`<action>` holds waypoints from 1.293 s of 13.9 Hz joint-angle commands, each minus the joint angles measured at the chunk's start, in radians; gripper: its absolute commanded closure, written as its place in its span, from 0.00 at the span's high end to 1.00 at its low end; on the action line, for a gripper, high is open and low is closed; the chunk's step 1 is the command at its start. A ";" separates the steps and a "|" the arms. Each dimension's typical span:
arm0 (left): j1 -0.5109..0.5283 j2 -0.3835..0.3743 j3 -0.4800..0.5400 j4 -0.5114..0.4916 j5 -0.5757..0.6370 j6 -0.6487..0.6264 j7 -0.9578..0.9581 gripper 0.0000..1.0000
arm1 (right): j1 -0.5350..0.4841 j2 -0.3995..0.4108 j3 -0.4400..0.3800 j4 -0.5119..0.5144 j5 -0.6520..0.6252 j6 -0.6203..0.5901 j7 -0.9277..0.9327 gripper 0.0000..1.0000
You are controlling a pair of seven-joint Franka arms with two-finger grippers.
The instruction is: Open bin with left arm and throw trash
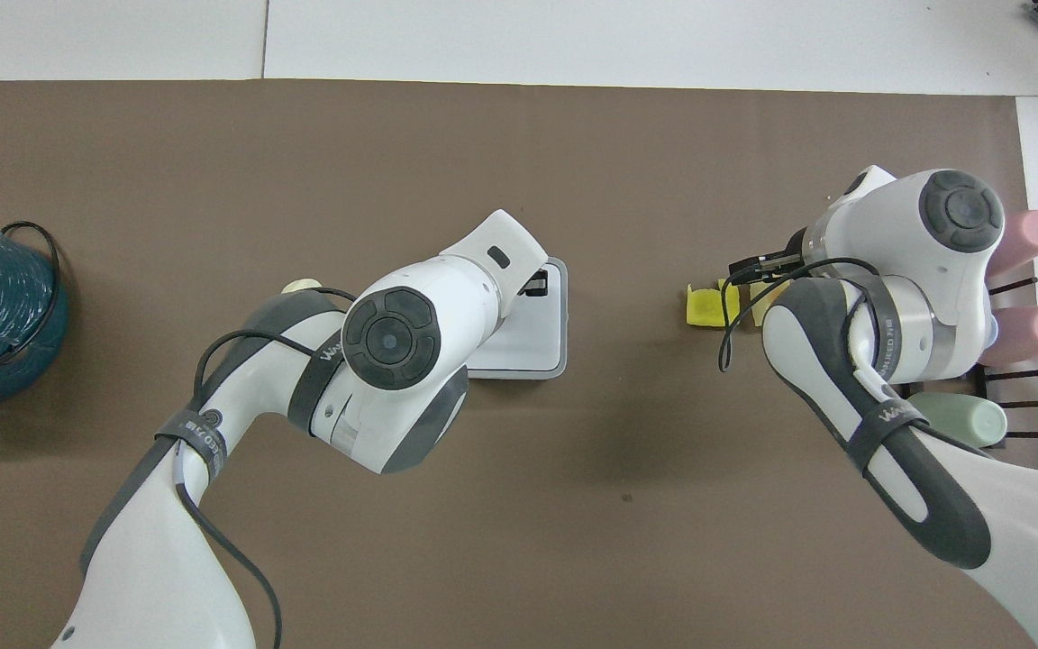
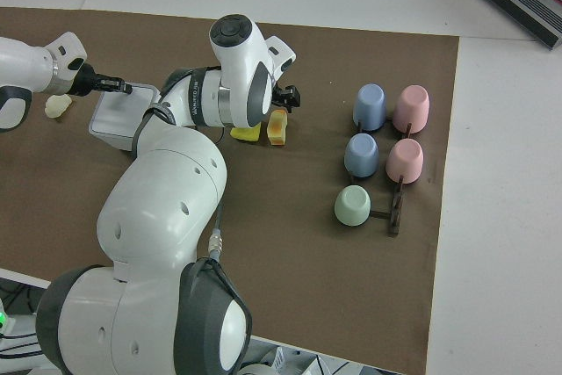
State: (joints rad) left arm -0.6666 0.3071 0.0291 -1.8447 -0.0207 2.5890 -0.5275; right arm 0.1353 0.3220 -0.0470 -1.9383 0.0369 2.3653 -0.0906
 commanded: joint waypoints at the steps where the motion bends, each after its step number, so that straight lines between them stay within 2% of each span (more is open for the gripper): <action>1: -0.013 -0.067 0.009 -0.013 -0.010 -0.149 0.003 0.00 | -0.017 0.006 0.001 -0.054 0.020 0.083 -0.086 0.48; 2: -0.007 -0.107 0.009 -0.013 -0.012 -0.221 0.006 0.00 | -0.017 0.006 0.001 -0.054 0.020 0.077 -0.090 0.11; 3: -0.005 -0.141 0.011 -0.014 -0.012 -0.307 0.007 0.00 | -0.020 0.006 0.001 -0.054 0.020 0.074 -0.084 0.00; 6: 0.008 -0.213 0.018 -0.018 -0.012 -0.534 0.015 0.00 | -0.037 0.003 -0.001 -0.042 0.020 0.042 -0.083 0.00; 10: 0.093 -0.269 0.018 -0.027 -0.012 -0.717 0.009 0.00 | -0.020 -0.084 0.002 0.063 0.020 -0.171 0.053 0.00; 11: 0.132 -0.269 0.018 -0.039 -0.010 -0.704 0.021 0.00 | -0.016 -0.098 0.009 0.093 0.020 -0.216 0.093 0.00; 12: 0.168 -0.272 0.017 -0.075 -0.010 -0.631 0.119 0.00 | -0.011 -0.110 0.034 0.128 0.023 -0.266 0.133 0.00; 13: 0.174 -0.290 0.020 -0.146 -0.012 -0.518 0.205 0.00 | -0.011 -0.118 0.057 0.155 0.026 -0.297 0.172 0.00; 14: 0.185 -0.296 0.022 -0.198 -0.010 -0.412 0.246 0.06 | -0.011 -0.123 0.084 0.183 0.062 -0.322 0.221 0.00; 15: 0.221 -0.289 0.020 -0.214 -0.010 -0.350 0.265 0.33 | -0.011 -0.123 0.105 0.199 0.127 -0.325 0.273 0.00; 16: 0.257 -0.281 0.018 -0.215 -0.010 -0.321 0.314 0.77 | -0.008 -0.123 0.120 0.202 0.188 -0.310 0.328 0.00; 17: 0.281 -0.278 0.018 -0.220 -0.010 -0.301 0.389 1.00 | 0.003 -0.121 0.134 0.202 0.234 -0.286 0.377 0.00; 18: 0.313 -0.266 0.018 -0.225 -0.010 -0.284 0.459 1.00 | 0.029 -0.120 0.137 0.199 0.271 -0.249 0.417 0.00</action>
State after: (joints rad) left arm -0.4079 0.0587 0.0559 -2.0324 -0.0215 2.2587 -0.1817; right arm 0.1457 0.1835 0.0772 -1.7518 0.2385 2.0736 0.2531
